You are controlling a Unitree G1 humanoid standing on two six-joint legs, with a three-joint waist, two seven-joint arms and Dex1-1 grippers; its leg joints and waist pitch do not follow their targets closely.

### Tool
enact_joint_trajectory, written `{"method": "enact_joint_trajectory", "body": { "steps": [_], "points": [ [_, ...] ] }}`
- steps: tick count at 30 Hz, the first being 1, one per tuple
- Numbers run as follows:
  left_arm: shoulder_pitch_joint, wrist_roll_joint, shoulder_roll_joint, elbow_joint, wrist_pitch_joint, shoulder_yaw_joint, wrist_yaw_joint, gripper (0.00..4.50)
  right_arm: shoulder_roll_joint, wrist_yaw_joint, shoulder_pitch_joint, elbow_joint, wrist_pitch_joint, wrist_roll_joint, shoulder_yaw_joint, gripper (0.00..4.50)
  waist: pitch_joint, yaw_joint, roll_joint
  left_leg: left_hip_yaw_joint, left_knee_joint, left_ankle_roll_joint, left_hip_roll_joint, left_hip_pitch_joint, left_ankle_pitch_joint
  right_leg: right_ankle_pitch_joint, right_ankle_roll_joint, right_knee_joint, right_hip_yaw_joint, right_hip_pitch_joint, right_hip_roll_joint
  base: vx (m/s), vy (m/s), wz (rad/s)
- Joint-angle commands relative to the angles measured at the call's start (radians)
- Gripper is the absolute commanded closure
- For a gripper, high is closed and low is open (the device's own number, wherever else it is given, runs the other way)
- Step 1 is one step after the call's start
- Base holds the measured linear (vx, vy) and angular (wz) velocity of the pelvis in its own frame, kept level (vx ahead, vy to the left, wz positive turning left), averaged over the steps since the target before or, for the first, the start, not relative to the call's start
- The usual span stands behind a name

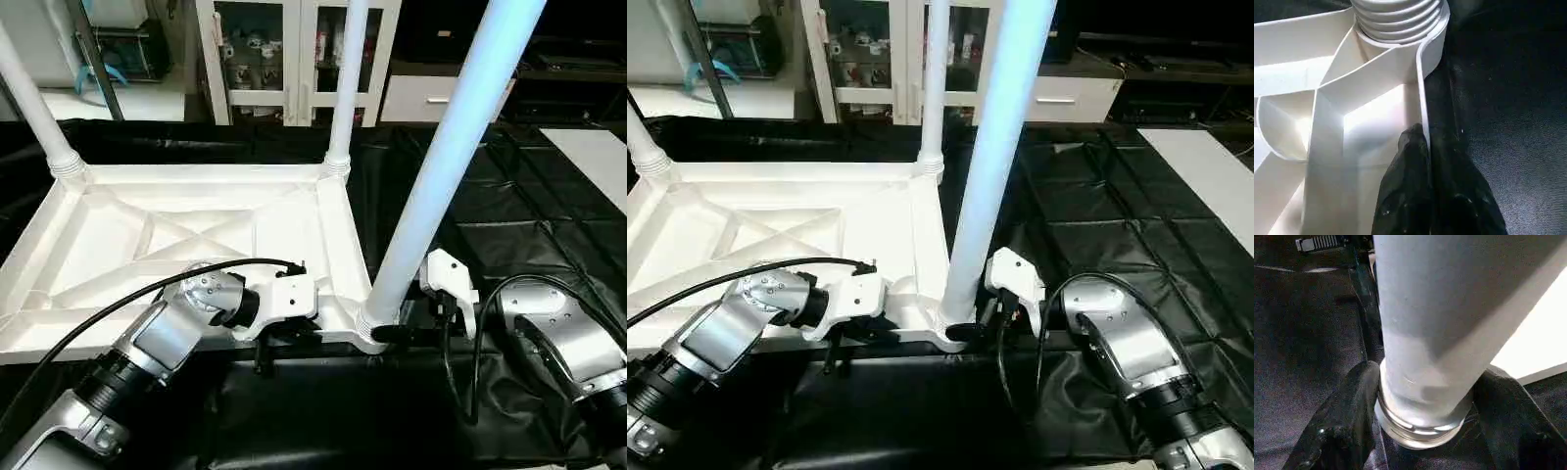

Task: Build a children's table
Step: Rotate leg to tighten

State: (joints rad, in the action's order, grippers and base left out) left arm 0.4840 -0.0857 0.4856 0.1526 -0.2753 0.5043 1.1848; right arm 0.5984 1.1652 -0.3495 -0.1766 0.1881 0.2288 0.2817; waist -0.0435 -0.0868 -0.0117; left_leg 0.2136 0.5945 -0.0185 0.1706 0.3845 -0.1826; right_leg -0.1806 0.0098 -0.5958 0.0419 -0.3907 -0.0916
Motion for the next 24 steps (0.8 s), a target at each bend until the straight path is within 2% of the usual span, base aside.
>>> {"method": "enact_joint_trajectory", "body": {
  "steps": [1, 10, 11, 13, 14, 15, 16, 17, 18, 19, 20, 21, 22, 23, 24],
  "points": [
    [-0.002, -0.022, 0.008, -0.005, 0.013, 0.058, 0.048, 4.5, 0.0, 0.011, -0.005, -0.004, -0.005, -0.008, -0.001, 1.87, 0.059, 0.009, 0.002, -0.035, -0.078, -0.004, 0.067, -0.036, -0.256, -0.17, -0.238, 0.059, -0.037, 0.025, -0.056, 0.0, 0.0, 0.0],
    [-0.015, -0.016, 0.016, -0.019, -0.006, 0.058, 0.053, 4.5, -0.016, -0.003, 0.013, -0.015, 0.005, -0.007, -0.006, 1.88, 0.058, 0.01, 0.002, -0.035, -0.078, -0.004, 0.067, -0.035, -0.254, -0.175, -0.238, 0.059, -0.037, 0.026, -0.057, 0.0, 0.0, 0.0],
    [-0.019, -0.015, 0.008, -0.015, -0.014, 0.052, 0.038, 4.5, -0.046, -0.076, 0.009, -0.049, 0.008, -0.022, -0.024, 1.88, 0.059, 0.01, 0.001, -0.035, -0.078, -0.004, 0.066, -0.035, -0.256, -0.176, -0.238, 0.059, -0.037, 0.026, -0.056, 0.0, 0.0, 0.0],
    [-0.02, -0.013, -0.01, -0.003, -0.026, 0.041, 0.01, 4.5, -0.1, -0.206, -0.003, -0.111, 0.019, -0.047, -0.055, 1.88, 0.052, 0.022, 0.003, -0.038, -0.083, -0.034, 0.063, -0.036, -0.323, -0.268, -0.226, 0.07, -0.036, 0.019, -0.056, 0.0, 0.0, 0.0],
    [-0.019, -0.013, -0.022, 0.005, -0.031, 0.035, -0.007, 4.5, -0.122, -0.257, -0.006, -0.132, 0.025, -0.054, -0.068, 1.89, 0.052, 0.022, 0.003, -0.038, -0.083, -0.034, 0.063, -0.036, -0.323, -0.268, -0.226, 0.07, -0.036, 0.019, -0.056, 0.0, 0.0, 0.0],
    [-0.016, -0.016, -0.042, 0.02, -0.039, 0.028, -0.036, 4.5, -0.157, -0.335, -0.011, -0.164, 0.035, -0.061, -0.089, 1.89, 0.049, 0.034, 0.0, -0.042, -0.087, -0.054, 0.063, -0.037, -0.38, -0.345, -0.204, 0.075, -0.034, 0.017, -0.056, 0.0, 0.0, 0.0],
    [-0.016, -0.016, -0.042, 0.02, -0.039, 0.028, -0.036, 4.5, -0.157, -0.335, -0.011, -0.164, 0.035, -0.061, -0.089, 1.89, 0.047, 0.043, 0.0, -0.047, -0.087, -0.07, 0.062, -0.041, -0.433, -0.416, -0.182, 0.083, -0.033, 0.012, -0.057, 0.0, 0.0, 0.0],
    [-0.006, -0.022, -0.07, 0.044, -0.055, 0.02, -0.076, 4.5, -0.206, -0.433, -0.019, -0.195, 0.054, -0.061, -0.117, 1.89, 0.042, 0.052, 0.003, -0.052, -0.09, -0.084, 0.061, -0.042, -0.481, -0.476, -0.163, 0.089, -0.031, 0.008, -0.056, 0.0, 0.0, 0.0],
    [-0.001, -0.025, -0.086, 0.056, -0.063, 0.016, -0.096, 4.5, -0.231, -0.484, -0.023, -0.211, 0.064, -0.061, -0.133, 1.89, 0.04, 0.057, 0.002, -0.054, -0.09, -0.09, 0.059, -0.046, -0.513, -0.514, -0.151, 0.095, -0.028, 0.004, -0.056, 0.0, 0.0, 0.0],
    [0.018, -0.037, -0.123, 0.094, -0.084, 0.006, -0.152, 4.5, -0.28, -0.603, -0.036, -0.253, 0.065, -0.08, -0.155, 1.89, 0.038, 0.067, 0.002, -0.062, -0.088, -0.102, 0.057, -0.054, -0.572, -0.589, -0.124, 0.107, -0.021, -0.001, -0.058, -0.064, 0.016, -0.08],
    [0.032, -0.043, -0.143, 0.118, -0.089, 0.001, -0.182, 4.5, -0.302, -0.656, -0.046, -0.278, 0.062, -0.093, -0.16, 1.89, 0.036, 0.074, 0.002, -0.065, -0.088, -0.108, 0.056, -0.052, -0.592, -0.614, -0.11, 0.109, -0.017, -0.002, -0.056, -0.072, 0.027, -0.15],
    [0.045, -0.049, -0.161, 0.139, -0.091, -0.003, -0.206, 4.5, -0.32, -0.697, -0.055, -0.301, 0.058, -0.105, -0.162, 1.89, 0.038, 0.084, 0.008, -0.076, -0.093, -0.118, 0.054, -0.052, -0.629, -0.635, -0.089, 0.114, -0.006, 0.004, -0.056, -0.072, 0.027, -0.15],
    [0.045, -0.049, -0.161, 0.139, -0.091, -0.003, -0.206, 4.5, -0.32, -0.697, -0.055, -0.301, 0.058, -0.105, -0.162, 1.89, 0.038, 0.084, 0.008, -0.076, -0.093, -0.118, 0.054, -0.052, -0.629, -0.635, -0.089, 0.114, -0.006, 0.004, -0.056, -0.059, 0.041, -0.23],
    [0.065, -0.058, -0.19, 0.171, -0.099, -0.01, -0.238, 4.5, -0.354, -0.772, -0.077, -0.349, 0.041, -0.13, -0.164, 1.89, 0.043, 0.102, 0.017, -0.094, -0.105, -0.123, 0.058, -0.034, -0.663, -0.558, -0.088, 0.106, 0.007, 0.029, -0.059, -0.028, 0.048, -0.22],
    [0.078, -0.067, -0.208, 0.19, -0.103, -0.015, -0.264, 4.5, -0.376, -0.824, -0.094, -0.383, 0.034, -0.141, -0.168, 1.89, 0.043, 0.109, 0.027, -0.098, -0.109, -0.132, 0.057, -0.038, -0.691, -0.514, -0.106, 0.108, 0.01, 0.023, -0.059, -0.028, 0.048, -0.22]
  ]
}}
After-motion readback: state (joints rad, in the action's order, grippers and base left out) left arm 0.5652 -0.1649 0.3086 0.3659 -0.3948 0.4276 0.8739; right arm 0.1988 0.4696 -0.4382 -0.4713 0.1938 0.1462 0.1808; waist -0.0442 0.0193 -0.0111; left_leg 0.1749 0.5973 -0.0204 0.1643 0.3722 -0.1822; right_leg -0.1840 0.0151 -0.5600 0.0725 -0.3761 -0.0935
